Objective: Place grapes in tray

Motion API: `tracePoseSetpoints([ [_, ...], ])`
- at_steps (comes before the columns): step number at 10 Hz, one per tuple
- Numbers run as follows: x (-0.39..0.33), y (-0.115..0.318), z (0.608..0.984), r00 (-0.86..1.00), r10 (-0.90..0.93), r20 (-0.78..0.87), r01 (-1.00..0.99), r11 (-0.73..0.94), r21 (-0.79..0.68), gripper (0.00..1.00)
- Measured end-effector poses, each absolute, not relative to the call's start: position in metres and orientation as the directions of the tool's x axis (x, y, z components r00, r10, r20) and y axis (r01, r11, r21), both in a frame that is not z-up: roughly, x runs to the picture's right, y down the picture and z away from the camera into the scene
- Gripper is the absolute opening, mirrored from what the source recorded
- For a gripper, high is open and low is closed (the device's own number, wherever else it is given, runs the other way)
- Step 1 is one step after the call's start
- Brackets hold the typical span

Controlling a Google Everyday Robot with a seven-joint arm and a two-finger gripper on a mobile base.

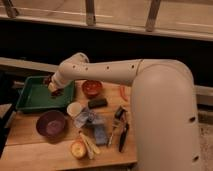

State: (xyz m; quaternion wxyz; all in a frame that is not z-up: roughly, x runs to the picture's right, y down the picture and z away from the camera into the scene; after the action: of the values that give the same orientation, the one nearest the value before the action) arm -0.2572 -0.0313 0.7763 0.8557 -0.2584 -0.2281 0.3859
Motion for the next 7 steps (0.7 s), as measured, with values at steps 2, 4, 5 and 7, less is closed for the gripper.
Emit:
tracePoseSetpoints([
  [2,-0.26,-0.04,0.787,0.586,0.787,0.192,-0.553,0.562,-0.615,0.0],
  [4,-0.27,-0.037,0.805,0.582,0.794,0.173,-0.556,0.545,-0.628,0.0],
  [5,-0.273,-0.032,0.82,0.58,0.799,0.158,-0.56,0.532,-0.635,0.0],
  [7,-0.295,-0.023,0.847,0.583,0.801,0.135,-0.551,0.512,-0.658,0.0],
])
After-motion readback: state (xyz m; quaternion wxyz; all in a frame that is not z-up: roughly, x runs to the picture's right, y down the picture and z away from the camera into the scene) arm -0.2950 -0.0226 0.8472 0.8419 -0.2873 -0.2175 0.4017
